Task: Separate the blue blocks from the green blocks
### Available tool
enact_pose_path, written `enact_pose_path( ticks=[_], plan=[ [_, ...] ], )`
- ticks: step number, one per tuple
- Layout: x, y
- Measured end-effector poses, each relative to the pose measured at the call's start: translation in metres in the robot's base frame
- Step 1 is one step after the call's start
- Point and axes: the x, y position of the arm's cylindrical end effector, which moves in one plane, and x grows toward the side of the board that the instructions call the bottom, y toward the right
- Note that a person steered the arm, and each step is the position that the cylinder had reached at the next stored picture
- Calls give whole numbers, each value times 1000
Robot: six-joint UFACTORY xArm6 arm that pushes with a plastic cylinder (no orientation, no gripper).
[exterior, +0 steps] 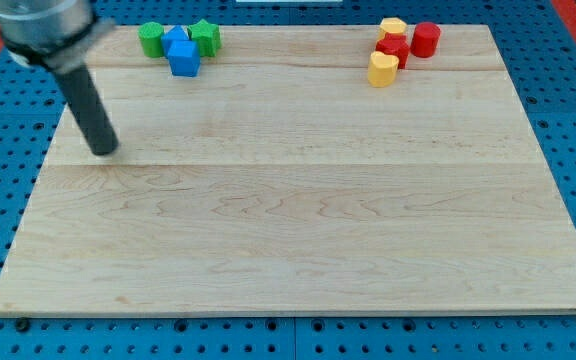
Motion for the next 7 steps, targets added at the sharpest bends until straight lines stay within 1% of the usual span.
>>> enact_pose_path(
  ticks=[1, 3, 4, 5, 6, 7],
  plan=[
    [-8, -6],
    [7, -1],
    [-7, -9],
    [-45, -63],
    [-69, -66],
    [-93, -48]
  ],
)
